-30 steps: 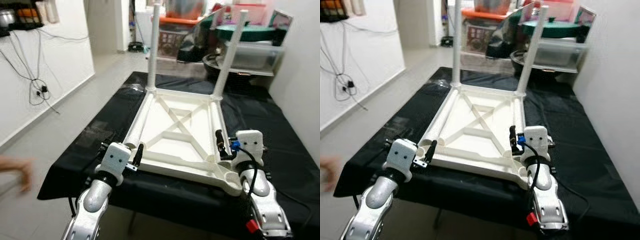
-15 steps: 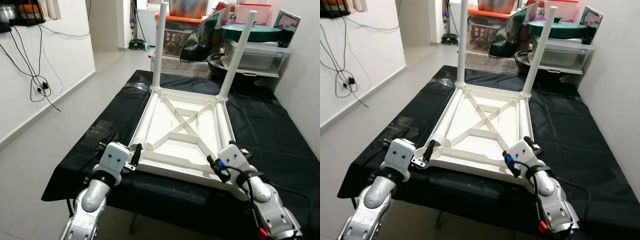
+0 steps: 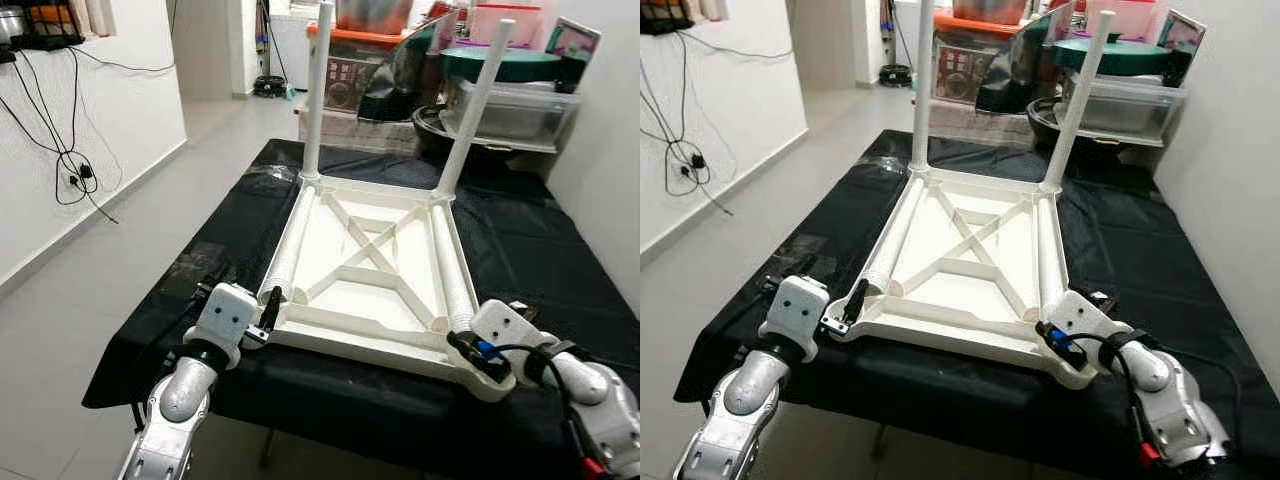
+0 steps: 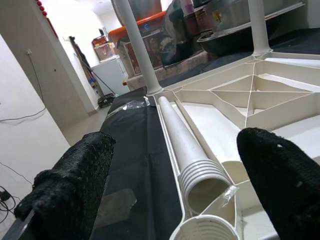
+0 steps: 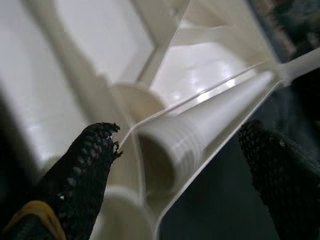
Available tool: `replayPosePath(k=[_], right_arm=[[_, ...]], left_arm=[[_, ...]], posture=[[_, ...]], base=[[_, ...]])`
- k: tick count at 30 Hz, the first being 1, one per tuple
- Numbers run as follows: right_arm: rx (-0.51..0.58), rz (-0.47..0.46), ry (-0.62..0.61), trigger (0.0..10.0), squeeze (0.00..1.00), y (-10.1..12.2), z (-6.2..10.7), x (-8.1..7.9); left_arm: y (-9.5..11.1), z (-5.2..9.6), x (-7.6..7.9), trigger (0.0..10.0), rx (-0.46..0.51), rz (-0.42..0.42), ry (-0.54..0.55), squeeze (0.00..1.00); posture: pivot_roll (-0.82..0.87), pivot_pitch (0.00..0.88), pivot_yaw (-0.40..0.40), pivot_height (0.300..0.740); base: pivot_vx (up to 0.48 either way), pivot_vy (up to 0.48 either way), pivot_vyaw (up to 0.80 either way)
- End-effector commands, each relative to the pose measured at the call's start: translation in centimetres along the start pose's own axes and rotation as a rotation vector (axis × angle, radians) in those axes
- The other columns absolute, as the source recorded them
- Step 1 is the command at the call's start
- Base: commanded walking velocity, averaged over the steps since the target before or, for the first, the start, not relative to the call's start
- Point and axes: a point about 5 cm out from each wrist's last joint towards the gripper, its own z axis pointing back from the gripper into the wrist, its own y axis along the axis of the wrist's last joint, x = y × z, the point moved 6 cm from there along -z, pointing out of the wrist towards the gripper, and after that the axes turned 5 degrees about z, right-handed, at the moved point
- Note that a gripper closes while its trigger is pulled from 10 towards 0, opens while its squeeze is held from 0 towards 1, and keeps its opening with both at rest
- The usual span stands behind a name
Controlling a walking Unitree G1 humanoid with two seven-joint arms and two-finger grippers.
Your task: Building children table
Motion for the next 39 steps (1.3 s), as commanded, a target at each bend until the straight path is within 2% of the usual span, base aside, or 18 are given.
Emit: replayPosePath(k=[1,2,3,6,9,12,14,16,21,26,28,30,33,34,36,39], right_arm=[[0.001,-0.011,0.044,10.0,0.00,-0.7,0.8,0.3],[0.001,-0.011,0.044,10.0,0.00,-0.7,0.8,0.3],[-0.025,0.000,0.069,10.0,0.00,-1.4,1.0,0.2],[-0.040,0.015,0.081,10.0,0.00,-1.7,0.8,0.0],[-0.049,0.015,0.069,10.0,0.00,-1.7,0.5,0.0],[-0.057,-0.018,0.006,10.0,0.00,-1.4,-0.3,0.3],[-0.057,-0.036,-0.009,10.0,0.00,-1.2,-0.6,-0.1],[-0.061,-0.070,-0.016,10.0,0.00,-1.1,-1.0,-1.4],[-0.074,-0.079,-0.027,10.0,0.00,-1.3,-1.2,-1.8],[-0.116,-0.063,-0.045,10.0,0.00,-2.2,-1.0,-1.2],[-0.182,-0.030,-0.065,10.0,0.00,-3.6,-0.6,-0.4],[-0.182,-0.030,-0.065,10.0,0.00,-3.6,-0.6,-0.4],[-0.232,-0.021,-0.105,10.0,0.00,-4.6,-0.2,0.6],[-0.232,-0.021,-0.105,10.0,0.00,-4.6,-0.2,0.6],[-0.228,-0.039,-0.169,10.0,0.00,-4.4,-0.4,1.7],[-0.210,-0.041,-0.184,10.0,0.00,-3.6,-0.9,1.7]], left_arm=[[-0.7,0.4,-0.2,10.0,-0.029,-0.025,-0.008,0.00],[-0.7,0.4,-0.2,10.0,-0.029,-0.025,-0.008,0.00],[-0.8,0.6,-1.0,10.0,-0.037,-0.037,0.016,0.00],[-1.0,0.7,-1.2,10.0,-0.042,-0.042,0.015,0.00],[-1.1,0.7,-1.1,10.0,-0.045,-0.045,0.007,0.00],[-1.0,0.6,-0.8,10.0,-0.045,-0.044,-0.012,0.00],[-1.1,0.7,-0.6,10.0,-0.047,-0.042,-0.019,0.00],[-1.3,0.9,-0.6,10.0,-0.056,-0.047,-0.030,0.00],[-1.5,1.0,-0.4,10.0,-0.061,-0.061,-0.042,0.00],[-1.6,0.8,-0.1,10.0,-0.059,-0.062,-0.052,0.00],[-1.6,0.7,0.1,10.0,-0.057,-0.061,-0.055,0.00],[-1.6,0.7,0.1,10.0,-0.057,-0.061,-0.055,0.00],[-1.6,0.6,0.2,10.0,-0.056,-0.058,-0.054,0.00],[-1.6,0.6,0.2,10.0,-0.056,-0.058,-0.054,0.00],[-1.6,0.6,0.3,10.0,-0.053,-0.054,-0.054,0.00],[-1.6,0.5,0.5,10.0,-0.051,-0.051,-0.055,0.00]], posture=[[0.06,0.000,-0.089,0.740],[0.06,0.000,-0.089,0.740],[0.06,0.000,-0.084,0.740],[0.06,0.000,-0.079,0.740],[0.05,0.000,-0.072,0.740],[0.05,0.000,-0.050,0.740],[0.06,0.000,-0.044,0.740],[0.06,0.000,-0.040,0.740],[0.06,0.000,-0.035,0.740],[0.05,0.000,-0.034,0.740],[0.05,0.000,-0.035,0.740],[0.05,0.000,-0.035,0.740],[0.04,0.000,-0.039,0.740],[0.04,0.000,-0.039,0.740],[0.04,0.000,-0.041,0.740],[0.04,0.000,-0.045,0.740]], base=[[0.000,0.000,0.00],[0.000,0.000,0.00],[0.000,0.000,0.00],[0.000,0.000,0.00],[0.000,0.000,0.00],[0.000,0.000,0.00],[0.000,0.000,0.00],[0.000,0.000,0.00],[0.000,0.000,0.00],[0.000,0.000,0.00],[0.000,0.000,0.00],[0.000,0.000,0.00],[0.000,0.000,0.00],[0.000,0.000,0.00],[0.000,0.000,0.00],[0.000,0.000,0.00]])
